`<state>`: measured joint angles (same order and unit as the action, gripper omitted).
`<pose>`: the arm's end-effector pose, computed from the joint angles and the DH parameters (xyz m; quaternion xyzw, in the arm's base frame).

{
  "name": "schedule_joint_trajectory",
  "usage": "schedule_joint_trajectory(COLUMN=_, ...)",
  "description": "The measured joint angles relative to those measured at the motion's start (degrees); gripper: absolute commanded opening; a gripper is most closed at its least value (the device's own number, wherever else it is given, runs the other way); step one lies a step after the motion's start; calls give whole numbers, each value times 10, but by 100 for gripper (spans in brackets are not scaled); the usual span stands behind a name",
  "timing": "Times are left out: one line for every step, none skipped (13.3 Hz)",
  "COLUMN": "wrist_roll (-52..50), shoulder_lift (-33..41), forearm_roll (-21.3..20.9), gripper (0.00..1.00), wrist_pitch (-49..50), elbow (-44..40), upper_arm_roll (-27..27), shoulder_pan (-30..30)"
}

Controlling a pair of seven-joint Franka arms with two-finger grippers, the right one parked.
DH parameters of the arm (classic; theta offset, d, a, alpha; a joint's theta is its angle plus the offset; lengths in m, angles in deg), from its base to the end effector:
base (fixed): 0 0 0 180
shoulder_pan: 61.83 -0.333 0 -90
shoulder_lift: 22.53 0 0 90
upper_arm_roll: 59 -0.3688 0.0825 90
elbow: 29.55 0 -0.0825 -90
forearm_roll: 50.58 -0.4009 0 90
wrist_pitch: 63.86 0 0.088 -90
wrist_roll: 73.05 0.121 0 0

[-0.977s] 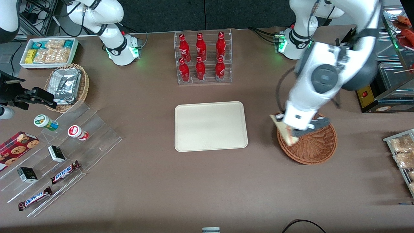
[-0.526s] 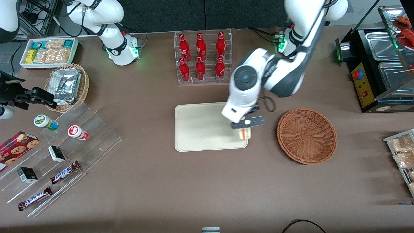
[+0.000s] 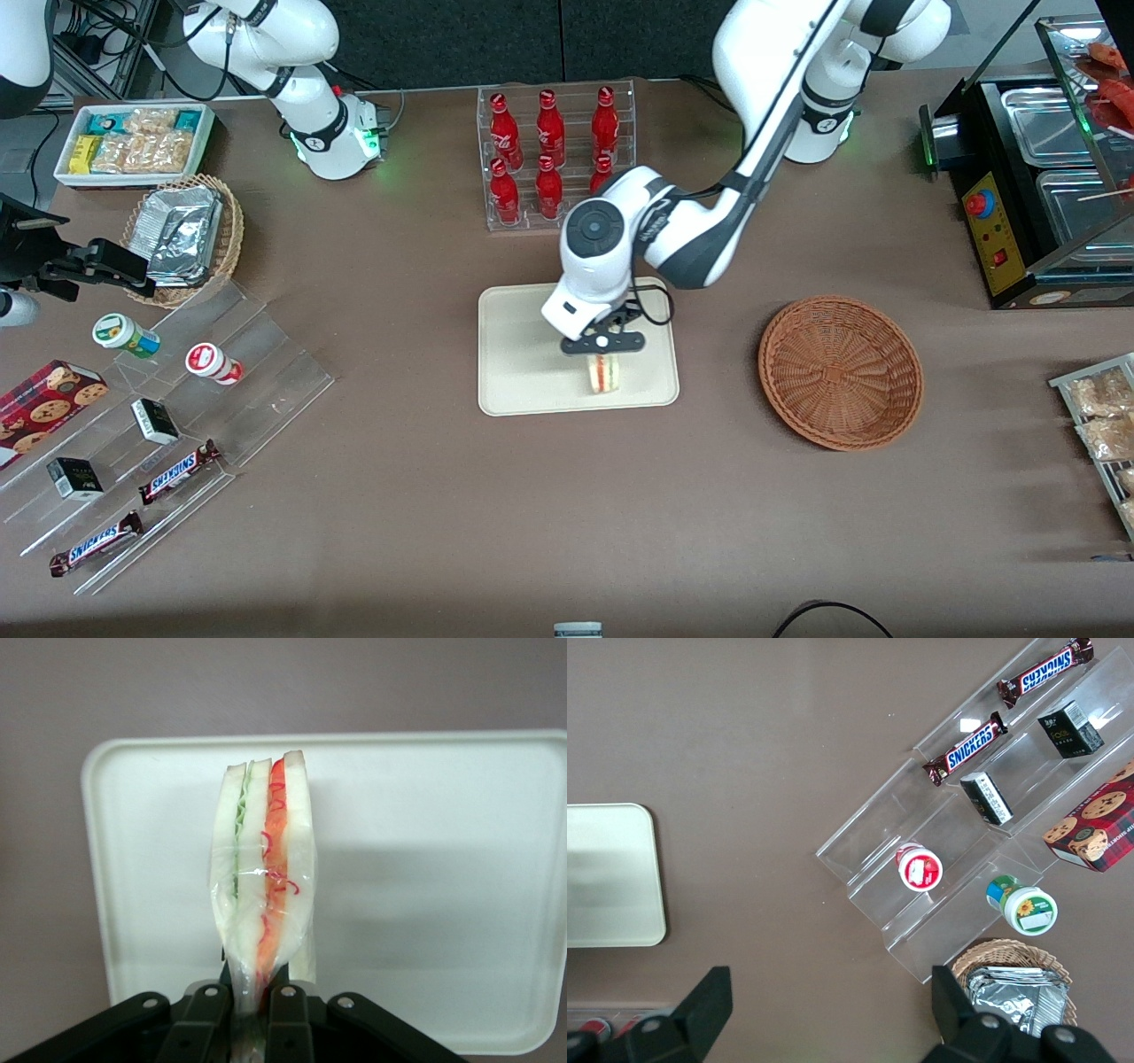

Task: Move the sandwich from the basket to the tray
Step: 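Lower the sandwich onto the tray and open the left gripper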

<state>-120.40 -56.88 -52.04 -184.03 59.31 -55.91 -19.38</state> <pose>0.5227 -0.5214 0.3154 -0.9996 -0.0134 0.0212 0.0158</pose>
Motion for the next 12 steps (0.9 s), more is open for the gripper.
schedule_joint_trajectory(wrist_roll=-5, shoulder_lift=-9, forearm_roll=0, gripper=0, wrist_pitch=-6, elbow=0, upper_arm_roll=0, shoulder_pan=12)
schedule_joint_trajectory(wrist_roll=-10, shoulder_lift=-18, forearm_roll=0, gripper=0, wrist_pitch=-17, elbow=0, upper_arm_roll=0, shoulder_pan=23)
schedule_joint_trajectory(wrist_roll=-14, shoulder_lift=-26, forearm_roll=0, gripper=0, wrist_pitch=-28, elbow=-1, upper_arm_roll=0, shoulder_pan=31)
schedule_joint_trajectory(wrist_roll=-17, shoulder_lift=-33, forearm_roll=0, gripper=0, wrist_pitch=-38, elbow=-1, upper_arm_roll=0, shoulder_pan=37)
schedule_joint_trajectory(wrist_roll=-18, shoulder_lift=-40, forearm_roll=0, gripper=0, wrist_pitch=-44, elbow=-2, upper_arm_roll=0, shoulder_pan=41)
schedule_joint_trajectory(wrist_roll=-19, shoulder_lift=-44, forearm_roll=0, gripper=0, wrist_pitch=-47, elbow=-2, upper_arm_roll=0, shoulder_pan=43)
schedule_joint_trajectory(wrist_roll=-19, shoulder_lift=-48, forearm_roll=0, gripper=8, wrist_pitch=-49, elbow=-3, upper_arm_roll=0, shoulder_pan=45)
schedule_joint_trajectory(wrist_roll=-19, shoulder_lift=-51, forearm_roll=0, gripper=62, wrist_pitch=-49, elbow=-5, upper_arm_roll=0, shoulder_pan=46)
schedule_joint_trajectory(wrist_roll=-19, shoulder_lift=-53, forearm_roll=0, gripper=100, wrist_pitch=-49, elbow=-7, upper_arm_roll=-1, shoulder_pan=46)
schedule_joint_trajectory(wrist_roll=-19, shoulder_lift=-53, forearm_roll=0, gripper=100, wrist_pitch=-49, elbow=-7, upper_arm_roll=-1, shoulder_pan=46)
schedule_joint_trajectory(wrist_roll=-19, shoulder_lift=-53, forearm_roll=0, gripper=100, wrist_pitch=-49, elbow=-8, upper_arm_roll=-1, shoulder_pan=46)
schedule_joint_trajectory(wrist_roll=-19, shoulder_lift=-53, forearm_roll=0, gripper=100, wrist_pitch=-49, elbow=-9, upper_arm_roll=-2, shoulder_pan=46)
